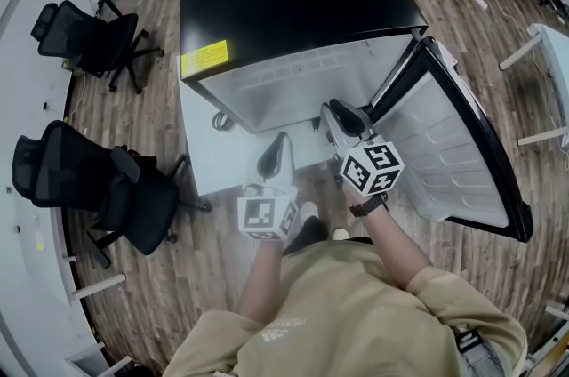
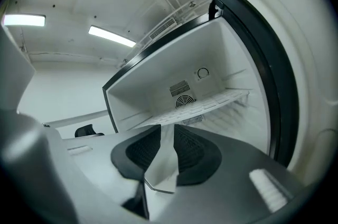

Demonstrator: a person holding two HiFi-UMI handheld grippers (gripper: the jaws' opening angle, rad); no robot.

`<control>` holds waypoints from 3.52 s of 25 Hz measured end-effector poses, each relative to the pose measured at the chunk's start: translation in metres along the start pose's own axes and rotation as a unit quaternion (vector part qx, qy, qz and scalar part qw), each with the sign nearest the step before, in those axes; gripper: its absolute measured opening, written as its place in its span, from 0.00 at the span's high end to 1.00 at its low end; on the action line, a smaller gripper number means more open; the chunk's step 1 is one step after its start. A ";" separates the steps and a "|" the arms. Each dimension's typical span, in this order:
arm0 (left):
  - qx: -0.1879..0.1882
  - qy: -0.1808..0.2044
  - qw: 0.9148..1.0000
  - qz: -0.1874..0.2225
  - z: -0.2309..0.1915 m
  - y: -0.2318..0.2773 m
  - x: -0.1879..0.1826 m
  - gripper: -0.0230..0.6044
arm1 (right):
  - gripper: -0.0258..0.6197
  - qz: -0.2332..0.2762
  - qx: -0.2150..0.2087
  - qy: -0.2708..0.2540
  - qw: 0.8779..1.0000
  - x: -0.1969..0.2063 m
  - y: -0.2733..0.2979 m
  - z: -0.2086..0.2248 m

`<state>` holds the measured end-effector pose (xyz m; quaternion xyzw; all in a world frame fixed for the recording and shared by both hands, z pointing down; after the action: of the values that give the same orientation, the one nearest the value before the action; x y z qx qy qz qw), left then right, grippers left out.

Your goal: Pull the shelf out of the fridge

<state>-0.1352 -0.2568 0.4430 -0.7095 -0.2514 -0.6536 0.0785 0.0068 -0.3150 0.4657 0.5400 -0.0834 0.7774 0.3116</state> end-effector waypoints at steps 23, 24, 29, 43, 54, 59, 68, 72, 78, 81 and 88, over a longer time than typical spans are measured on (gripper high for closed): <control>-0.022 -0.016 0.999 -0.032 -0.017 -0.006 0.010 0.96 | 0.58 0.116 -0.062 0.381 0.915 0.005 0.065 0.040; -0.024 -0.018 0.999 -0.033 -0.019 -0.006 0.011 0.96 | 0.57 0.121 -0.065 0.390 0.911 0.005 0.068 0.042; -0.030 -0.025 0.998 -0.047 -0.026 -0.009 0.016 0.96 | 0.57 0.140 -0.078 0.427 0.890 0.001 0.081 0.049; -0.043 -0.027 0.997 -0.055 -0.036 -0.018 0.023 0.96 | 0.62 0.161 -0.086 0.480 0.858 -0.017 0.119 0.063; -0.041 -0.021 0.997 -0.056 -0.028 -0.027 0.027 0.96 | 0.78 0.165 -0.102 0.513 0.836 -0.020 0.136 0.060; -0.037 -0.013 0.998 -0.056 -0.023 -0.031 0.028 0.96 | 0.88 0.166 -0.112 0.518 0.832 -0.016 0.136 0.055; -0.027 -0.014 0.998 -0.053 -0.015 -0.033 0.026 0.96 | 0.91 0.162 -0.109 0.527 0.827 -0.015 0.134 0.055; -0.020 -0.010 0.998 -0.054 -0.011 -0.035 0.024 0.96 | 0.92 0.152 -0.101 0.537 0.824 -0.017 0.133 0.051; -0.010 -0.006 0.999 -0.052 -0.005 -0.034 0.020 0.96 | 0.92 0.141 -0.096 0.530 0.830 -0.019 0.130 0.049; -0.006 -0.004 0.998 -0.055 -0.002 -0.035 0.022 0.96 | 0.92 0.145 -0.097 0.530 0.830 -0.016 0.126 0.048; -0.004 -0.006 0.998 -0.055 0.003 -0.036 0.024 0.96 | 0.92 0.142 -0.101 0.527 0.832 -0.011 0.117 0.047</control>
<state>-0.1485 -0.2179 0.4580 -0.6991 -0.2879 -0.6534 0.0380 -0.0208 -0.4338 0.4987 -0.0042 -0.0603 0.9671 0.2472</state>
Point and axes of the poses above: the fingertips, and each gripper's own axes: y forward along the fingers, z to its right, x out of its underside, the point moved 5 cm from there along -y, backward along the fingers, and after that the axes turned 8 degrees about -z, right-handed, at the moved point
